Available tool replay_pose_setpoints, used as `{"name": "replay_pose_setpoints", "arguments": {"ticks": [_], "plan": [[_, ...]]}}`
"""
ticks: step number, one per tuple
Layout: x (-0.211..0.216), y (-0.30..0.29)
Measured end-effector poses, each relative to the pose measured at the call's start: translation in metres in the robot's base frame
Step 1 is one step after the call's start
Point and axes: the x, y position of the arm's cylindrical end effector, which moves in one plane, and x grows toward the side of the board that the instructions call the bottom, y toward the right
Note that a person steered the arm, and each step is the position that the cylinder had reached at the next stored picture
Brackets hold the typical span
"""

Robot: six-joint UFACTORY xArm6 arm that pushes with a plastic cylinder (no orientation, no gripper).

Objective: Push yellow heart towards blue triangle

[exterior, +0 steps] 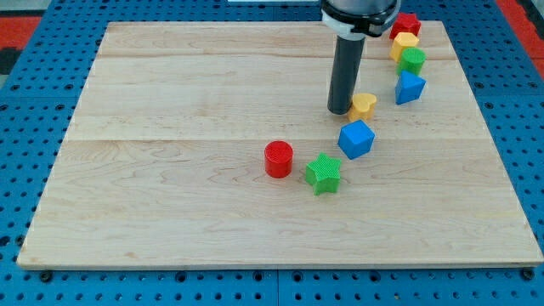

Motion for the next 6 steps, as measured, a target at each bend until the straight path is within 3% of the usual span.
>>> {"name": "replay_pose_setpoints", "arguments": {"ticks": [6], "plan": [[0.024, 0.043]]}}
